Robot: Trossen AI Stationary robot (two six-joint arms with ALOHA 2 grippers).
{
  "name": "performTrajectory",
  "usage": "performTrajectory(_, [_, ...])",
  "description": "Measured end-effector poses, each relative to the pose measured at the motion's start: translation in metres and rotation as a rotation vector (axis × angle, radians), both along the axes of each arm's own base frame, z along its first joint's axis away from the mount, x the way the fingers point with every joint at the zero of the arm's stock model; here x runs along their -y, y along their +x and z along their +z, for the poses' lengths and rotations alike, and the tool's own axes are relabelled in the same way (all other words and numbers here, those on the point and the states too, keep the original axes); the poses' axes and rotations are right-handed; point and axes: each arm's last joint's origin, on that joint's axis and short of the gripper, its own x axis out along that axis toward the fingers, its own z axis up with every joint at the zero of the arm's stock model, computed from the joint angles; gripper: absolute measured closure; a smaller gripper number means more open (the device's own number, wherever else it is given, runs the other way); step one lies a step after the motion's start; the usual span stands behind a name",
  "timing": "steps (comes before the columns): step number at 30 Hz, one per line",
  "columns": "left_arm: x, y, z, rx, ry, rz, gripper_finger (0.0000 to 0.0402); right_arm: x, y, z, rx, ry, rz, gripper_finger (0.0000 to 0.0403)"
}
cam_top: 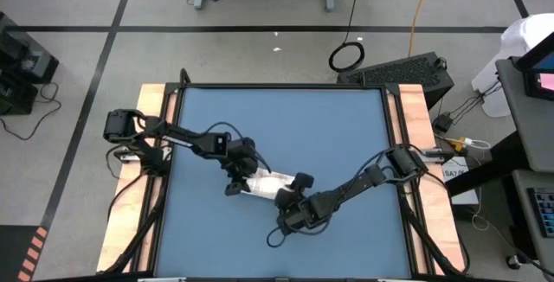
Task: Roll towel into tight, uniform cylinder
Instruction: Roll the white towel
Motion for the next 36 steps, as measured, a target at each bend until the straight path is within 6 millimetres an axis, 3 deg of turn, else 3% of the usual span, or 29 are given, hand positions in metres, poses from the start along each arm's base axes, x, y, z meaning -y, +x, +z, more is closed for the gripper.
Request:
performTrajectory(5, [0.002,0.004,0.001,0.056,0.115,0.016,0.0241,-0.002,0.000,0.000,0.063,0.111,-0.115,0.0238])
performTrajectory(10, [0.006,0.001,0.013,0.078,0.073,0.002,0.0166,-0.005,0.000,0.000,0.077,0.188,-0.146,0.0292])
performTrajectory(15, [-0.001,-0.007,0.053,0.199,0.083,0.033,0.0108,-0.006,0.005,0.000,0.080,0.293,-0.147,0.0302])
performTrajectory(19, [-0.001,-0.021,0.087,0.334,0.100,0.035,0.0097,-0.010,0.009,0.001,0.091,0.400,-0.127,0.0296])
performTrajectory(22, [0.012,-0.036,0.102,0.410,0.111,-0.006,0.0096,-0.013,0.011,0.003,0.101,0.472,-0.112,0.0295])
performTrajectory(26, [0.039,-0.053,0.099,0.430,0.201,-0.027,0.0097,-0.015,0.015,0.004,0.117,0.543,-0.084,0.0297])
performTrajectory(36, [0.116,-0.075,0.064,0.455,0.405,-0.111,0.0109,-0.015,0.017,0.004,0.111,0.588,-0.075,0.0296])
